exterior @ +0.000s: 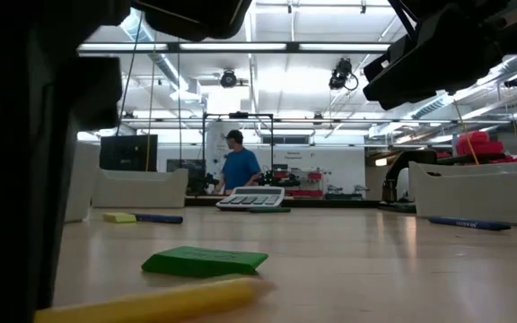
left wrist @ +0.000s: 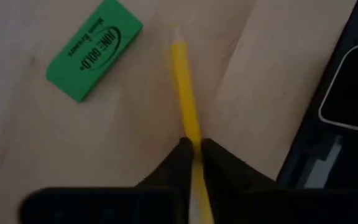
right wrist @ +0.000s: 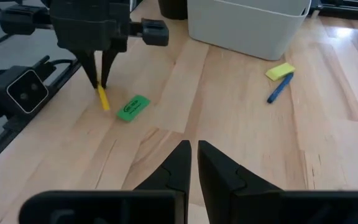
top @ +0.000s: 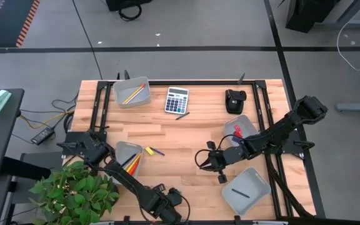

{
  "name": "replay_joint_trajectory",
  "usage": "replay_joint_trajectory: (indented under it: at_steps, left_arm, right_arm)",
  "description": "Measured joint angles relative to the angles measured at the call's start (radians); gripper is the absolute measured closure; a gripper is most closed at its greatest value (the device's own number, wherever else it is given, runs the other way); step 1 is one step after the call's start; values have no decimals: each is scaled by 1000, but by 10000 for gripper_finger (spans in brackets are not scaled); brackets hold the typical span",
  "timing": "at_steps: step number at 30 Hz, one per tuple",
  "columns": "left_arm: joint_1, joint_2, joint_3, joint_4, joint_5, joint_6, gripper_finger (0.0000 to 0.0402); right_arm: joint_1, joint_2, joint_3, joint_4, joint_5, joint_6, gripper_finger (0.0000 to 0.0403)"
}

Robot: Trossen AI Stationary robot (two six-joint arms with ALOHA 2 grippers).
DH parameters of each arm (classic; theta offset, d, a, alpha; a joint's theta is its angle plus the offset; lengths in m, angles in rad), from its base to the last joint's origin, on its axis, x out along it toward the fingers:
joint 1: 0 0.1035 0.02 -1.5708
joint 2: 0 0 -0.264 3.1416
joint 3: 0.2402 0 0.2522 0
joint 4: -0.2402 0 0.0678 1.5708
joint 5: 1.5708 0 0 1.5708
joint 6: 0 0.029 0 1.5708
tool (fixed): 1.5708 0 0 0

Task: Sort crayons/erasers/pens/pencils in bins
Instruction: Put the yellow pencil into top left the gray bin

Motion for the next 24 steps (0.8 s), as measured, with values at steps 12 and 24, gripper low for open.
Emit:
replay_joint_trajectory:
  at_steps: [12,24]
  left_arm:
    - [40,-13,-3,-2,1,74,396]
    - [62,-42,-9,-30,-3,103,385]
  right_arm:
    - [0,0,0,0,0,0,365]
    - [0,0,0,-1,0,-1,365]
